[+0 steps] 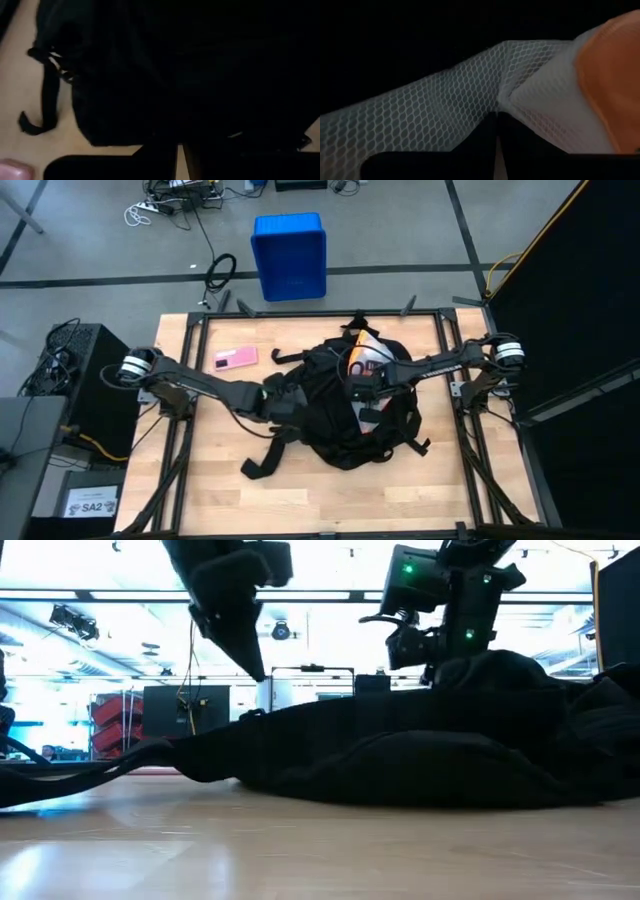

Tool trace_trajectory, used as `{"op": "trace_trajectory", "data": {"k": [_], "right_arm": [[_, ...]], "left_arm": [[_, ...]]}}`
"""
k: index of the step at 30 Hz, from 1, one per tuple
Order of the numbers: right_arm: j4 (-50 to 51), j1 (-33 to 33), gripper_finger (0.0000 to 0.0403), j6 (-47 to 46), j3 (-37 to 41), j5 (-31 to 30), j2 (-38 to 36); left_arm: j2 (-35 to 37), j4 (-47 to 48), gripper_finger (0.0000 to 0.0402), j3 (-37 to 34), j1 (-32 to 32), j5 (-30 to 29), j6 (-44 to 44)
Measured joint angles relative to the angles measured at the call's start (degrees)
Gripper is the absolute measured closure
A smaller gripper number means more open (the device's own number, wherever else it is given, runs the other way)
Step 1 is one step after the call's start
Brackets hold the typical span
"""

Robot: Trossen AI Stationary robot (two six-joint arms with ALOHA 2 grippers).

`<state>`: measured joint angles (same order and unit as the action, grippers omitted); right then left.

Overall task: Unpack backpack
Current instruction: Put the zip bag into the backpack, then put the smartphone into the backpack

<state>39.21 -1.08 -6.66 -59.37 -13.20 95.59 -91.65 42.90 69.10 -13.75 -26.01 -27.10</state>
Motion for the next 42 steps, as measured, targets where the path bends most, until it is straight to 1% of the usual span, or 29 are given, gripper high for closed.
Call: {"op": "trace_trajectory", "data": {"k": [4, 6, 8, 11, 13, 15, 16, 18, 21, 23, 25, 29, 34, 36, 38, 42], "right_arm": [[-0.76, 0.0, 0.0403, 0.21, -0.02, 0.42, 0.24], [-0.84, 0.0, 0.0403, 0.23, -0.04, 0.65, 0.24], [-1.14, 0.0, 0.0403, 0.26, -0.04, 0.7, 0.24], [-2.02, 0.0, 0.0403, 0.75, -0.04, 0.86, 0.24], [-2.87, -0.02, 0.0403, 1.43, -0.04, 0.97, 0.24], [-3.97, -0.04, 0.0403, 2.52, -0.04, 1.04, 0.24], [-4.69, -0.04, 0.0403, 2.9, -0.04, 1.08, 0.24], [-5.61, -0.03, 0.0403, 3.35, -0.07, 1.21, 0.24], [-7.23, 0.1, 0.0403, 4.45, -0.09, 1.37, 0.24], [-8.0, 0.12, 0.0403, 5.29, -0.09, 1.41, 0.24], [-8.48, 0.13, 0.0403, 5.59, -0.09, 1.41, 0.24], [-8.51, 0.13, 0.0403, 6.15, -0.09, 1.53, 0.24], [-8.51, 0.13, 0.0401, 6.63, -0.13, 1.87, 0.22], [-8.53, 0.13, 0.0402, 6.75, -0.15, 1.89, 0.22], [-8.7, 0.13, 0.0402, 6.78, -0.15, 1.89, 0.22], [-9.17, 0.13, 0.0399, 6.84, -0.15, 1.91, 0.19]], "left_arm": [[3.37, 6.94, 0.0401, -0.32, -0.71, -3.67, -1.42], [6.58, 7.81, 0.0401, -2.61, -0.25, -4.37, -1.64], [10.5, 7.24, 0.0401, -6.7, 1.75, -3.68, -1.29], [17.53, 7.38, 0.0401, -14.05, 7.64, -0.62, -0.82], [21.75, 6.17, 0.0401, -18.02, 12.89, 0.63, 2.42], [24.83, 3.77, 0.0401, -20.77, 18.12, 1.07, 6.2], [25.74, 3.34, 0.04, -21.63, 20.8, 2.31, 9.22], [26.11, 1.21, 0.0394, -22.03, 25.78, 6.83, 13.8], [24.58, -1.69, 0.0371, -21.52, 31.94, 14.42, 20.58], [22.45, -2.24, 0.0346, -20.39, 35.22, 17.0, 24.18], [20.06, -1.75, 0.0315, -19.16, 38.39, 17.24, 26.92], [13.92, 2.76, 0.0246, -16.59, 44.2, 17.23, 30.36], [5.77, 10.63, 0.0175, -12.76, 48.82, 17.28, 34.75], [2.95, 13.96, 0.0157, -11.41, 49.61, 17.13, 36.55], [0.85, 14.74, 0.0146, -9.88, 50.29, 16.86, 38.92], [-2.02, 15.27, 0.0138, -8.02, 52.02, 16.92, 43.57]]}}
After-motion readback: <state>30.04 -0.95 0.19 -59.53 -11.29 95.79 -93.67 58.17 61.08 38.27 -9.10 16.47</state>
